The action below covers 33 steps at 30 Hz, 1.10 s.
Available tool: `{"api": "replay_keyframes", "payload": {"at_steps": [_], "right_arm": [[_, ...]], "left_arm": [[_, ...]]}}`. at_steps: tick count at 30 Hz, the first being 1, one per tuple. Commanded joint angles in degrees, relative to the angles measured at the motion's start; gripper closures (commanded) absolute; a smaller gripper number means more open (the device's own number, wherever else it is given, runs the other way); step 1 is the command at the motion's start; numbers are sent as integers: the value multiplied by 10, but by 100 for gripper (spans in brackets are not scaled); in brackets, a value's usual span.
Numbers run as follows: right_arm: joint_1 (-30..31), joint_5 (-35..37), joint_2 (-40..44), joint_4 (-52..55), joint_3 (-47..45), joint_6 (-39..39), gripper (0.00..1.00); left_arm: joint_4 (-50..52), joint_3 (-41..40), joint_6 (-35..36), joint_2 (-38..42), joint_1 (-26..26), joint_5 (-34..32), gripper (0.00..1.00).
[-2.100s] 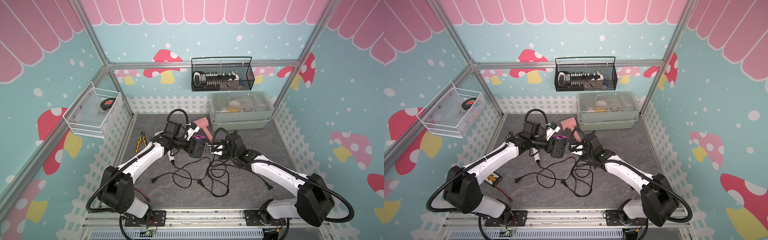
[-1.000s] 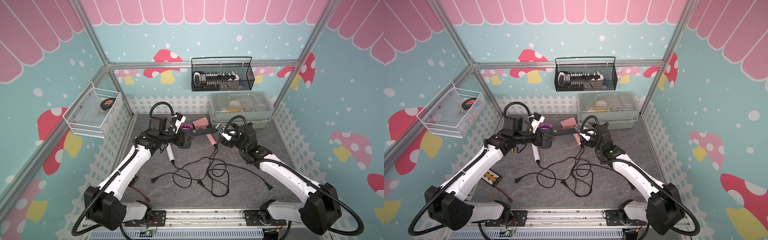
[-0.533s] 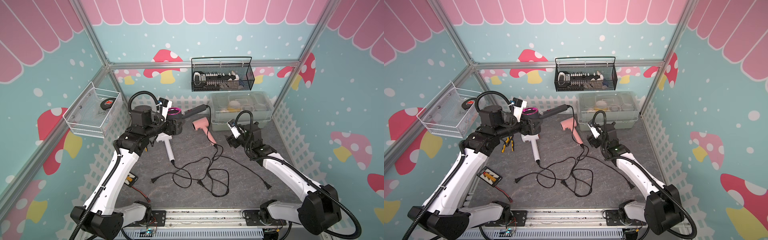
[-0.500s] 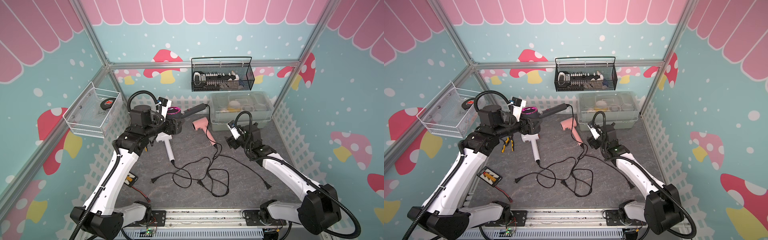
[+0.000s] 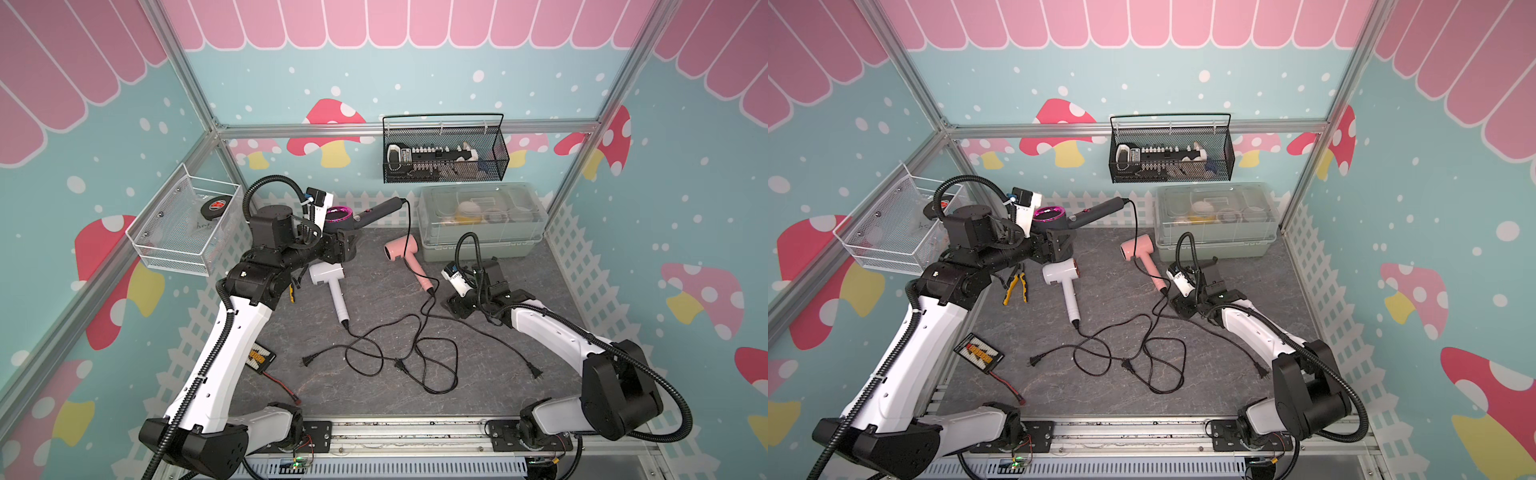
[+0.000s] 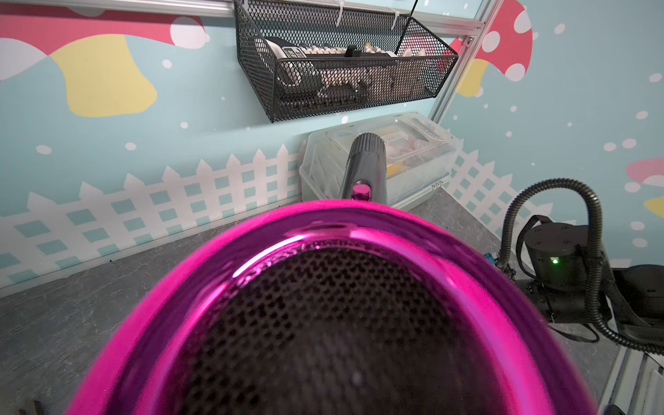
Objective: Wrap the cord around the hair dryer
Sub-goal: Wrap the power cord around the hair dryer.
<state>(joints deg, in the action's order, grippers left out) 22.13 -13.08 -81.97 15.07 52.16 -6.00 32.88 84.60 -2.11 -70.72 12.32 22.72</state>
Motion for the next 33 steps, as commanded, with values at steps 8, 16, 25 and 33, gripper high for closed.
{"api": "replay_keyframes", "payload": {"at_steps": [8,16,25,33], "right_arm": [[58,2,-89,150,77,-85,35],[91,125,-136,121,76,-105,46],[92,133,-159,45,63,-127,51],[94,74,-178,102,83,-134,55]], "left_arm": [[-22,13,15,10,-5,11,100],[-23,13,13,9,-7,15,100],[-26,16,7,4,-7,25,100],[-25,15,6,3,-8,27,100]]}}
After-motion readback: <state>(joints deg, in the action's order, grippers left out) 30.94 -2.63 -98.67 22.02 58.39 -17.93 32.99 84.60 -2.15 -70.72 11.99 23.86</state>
